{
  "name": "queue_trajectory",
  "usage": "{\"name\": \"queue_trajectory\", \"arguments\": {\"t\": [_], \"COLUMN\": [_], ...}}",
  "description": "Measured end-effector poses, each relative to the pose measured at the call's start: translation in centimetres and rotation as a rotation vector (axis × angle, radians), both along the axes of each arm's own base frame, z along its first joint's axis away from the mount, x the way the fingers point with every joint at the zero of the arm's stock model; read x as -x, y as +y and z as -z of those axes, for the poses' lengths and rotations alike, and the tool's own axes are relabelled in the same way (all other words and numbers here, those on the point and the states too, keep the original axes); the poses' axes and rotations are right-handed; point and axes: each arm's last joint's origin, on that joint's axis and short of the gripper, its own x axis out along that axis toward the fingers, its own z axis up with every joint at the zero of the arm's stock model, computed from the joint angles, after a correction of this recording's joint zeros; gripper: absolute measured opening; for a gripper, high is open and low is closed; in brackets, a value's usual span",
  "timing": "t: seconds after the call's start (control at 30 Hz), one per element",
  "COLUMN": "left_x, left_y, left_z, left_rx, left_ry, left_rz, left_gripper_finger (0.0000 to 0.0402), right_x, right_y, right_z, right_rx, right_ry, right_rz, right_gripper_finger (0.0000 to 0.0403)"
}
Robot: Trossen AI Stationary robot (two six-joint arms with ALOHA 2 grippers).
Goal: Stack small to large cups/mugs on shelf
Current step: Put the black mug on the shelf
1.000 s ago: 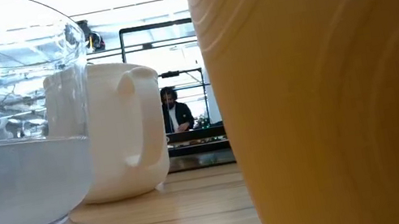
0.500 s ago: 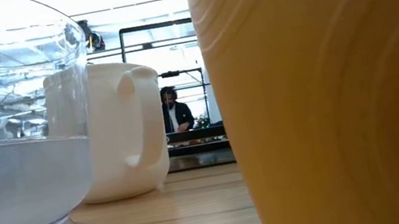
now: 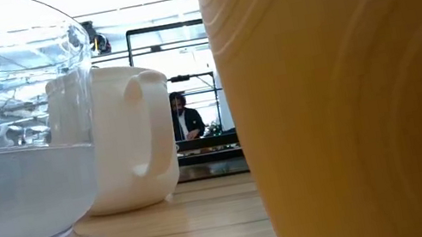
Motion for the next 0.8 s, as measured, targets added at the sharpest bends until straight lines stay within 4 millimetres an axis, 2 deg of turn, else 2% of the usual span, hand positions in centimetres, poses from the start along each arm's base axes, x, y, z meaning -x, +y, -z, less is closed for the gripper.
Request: {"name": "queue_trajectory", "arguments": {"t": [0.23, 0.43, 0.5, 0.63, 0.8], "left_x": [-1.9, -4.0, -5.0, -6.1, -6.5], "left_y": [-1.4, -3.6, -4.7, -6.5, -6.7], "left_z": [1.0, 3.5, 4.1, 5.9, 7.9], "left_rx": [0.105, 0.303, 0.374, 0.41, 0.4], "left_ry": [-0.036, 0.003, -0.041, -0.044, 0.045], "left_rz": [-0.146, -0.365, -0.371, -0.394, -0.43], "left_gripper_finger": [0.0149, 0.0149, 0.0149, 0.0149, 0.0149], "right_x": [-0.1, -0.2, -0.3, -0.3, -0.3], "right_y": [0.2, 0.5, 0.5, 0.5, 0.5], "right_z": [0.2, 0.1, 0.0, 0.0, -0.1], "right_rx": [0.043, 0.143, 0.146, 0.165, 0.17], "right_ry": [-0.03, -0.14, -0.151, -0.178, -0.197], "right_rz": [-0.062, -0.135, -0.135, -0.149, -0.158], "right_gripper_finger": [0.0004, 0.0004, 0.0004, 0.0004, 0.0004]}}
